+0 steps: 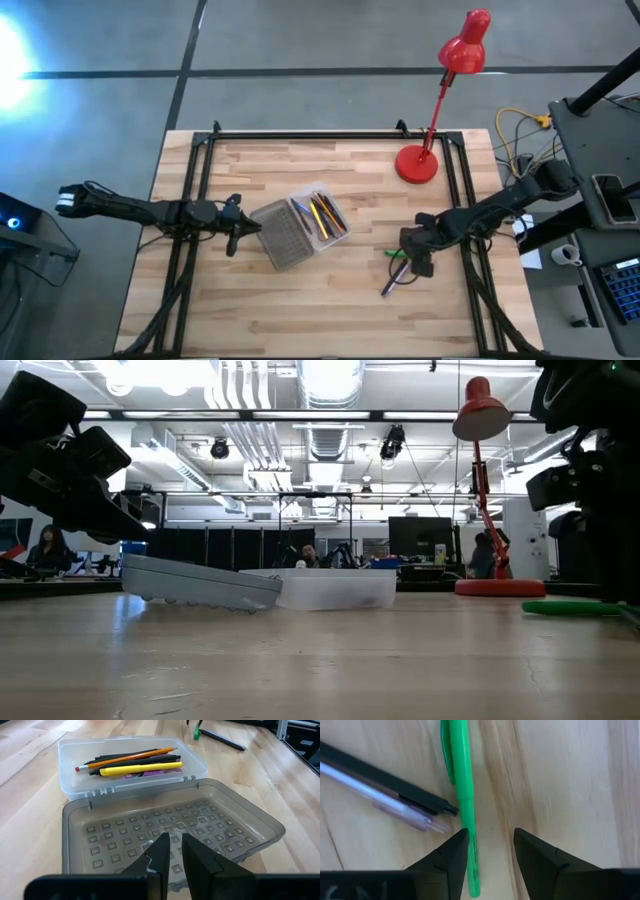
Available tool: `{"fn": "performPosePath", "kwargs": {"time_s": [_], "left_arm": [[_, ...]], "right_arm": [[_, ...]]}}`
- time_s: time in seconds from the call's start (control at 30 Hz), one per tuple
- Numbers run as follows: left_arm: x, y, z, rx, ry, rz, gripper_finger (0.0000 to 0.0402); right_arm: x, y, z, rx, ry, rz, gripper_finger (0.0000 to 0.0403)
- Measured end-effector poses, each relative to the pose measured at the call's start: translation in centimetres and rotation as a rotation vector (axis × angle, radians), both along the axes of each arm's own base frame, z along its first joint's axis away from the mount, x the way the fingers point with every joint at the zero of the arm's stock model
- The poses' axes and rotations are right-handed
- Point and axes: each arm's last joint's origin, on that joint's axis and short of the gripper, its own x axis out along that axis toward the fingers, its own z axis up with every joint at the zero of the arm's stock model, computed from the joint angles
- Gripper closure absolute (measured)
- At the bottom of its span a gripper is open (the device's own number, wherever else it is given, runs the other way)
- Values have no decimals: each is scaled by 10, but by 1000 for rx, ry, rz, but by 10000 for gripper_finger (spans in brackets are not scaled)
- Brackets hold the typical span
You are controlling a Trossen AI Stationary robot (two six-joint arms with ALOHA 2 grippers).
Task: Pick & place school supplies into a supply box
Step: Put the green pen into the gray supply box
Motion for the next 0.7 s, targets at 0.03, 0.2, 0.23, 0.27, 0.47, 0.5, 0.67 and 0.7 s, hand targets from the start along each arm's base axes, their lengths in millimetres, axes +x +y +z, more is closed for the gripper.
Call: {"fn": "performPosePath", "kwargs": {"time_s": [0.03, 0.2, 0.23, 0.27, 0.47, 0.5, 0.67, 0.7], "left_arm": [[0, 0, 0, 0, 0, 0, 368], [0, 0, 0, 0, 0, 0, 368], [0, 0, 0, 0, 0, 0, 368], [0, 0, 0, 0, 0, 0, 368], [0, 0, 0, 0, 0, 0, 368], [0, 0, 0, 0, 0, 0, 368], [0, 0, 0, 0, 0, 0, 368], [0, 0, 0, 0, 0, 0, 368]], "right_arm": [[1, 0, -1, 2, -14, 0, 253], [6, 2, -1, -4, -23, -3, 255], [8, 2, 0, -5, -29, -4, 255], [9, 3, 2, -6, -42, -4, 255], [11, 1, -2, -63, -40, -9, 261], [12, 1, -5, -67, -31, -10, 263], [17, 3, -17, -83, 13, -13, 280], [18, 4, -18, -83, 16, -23, 285]]}}
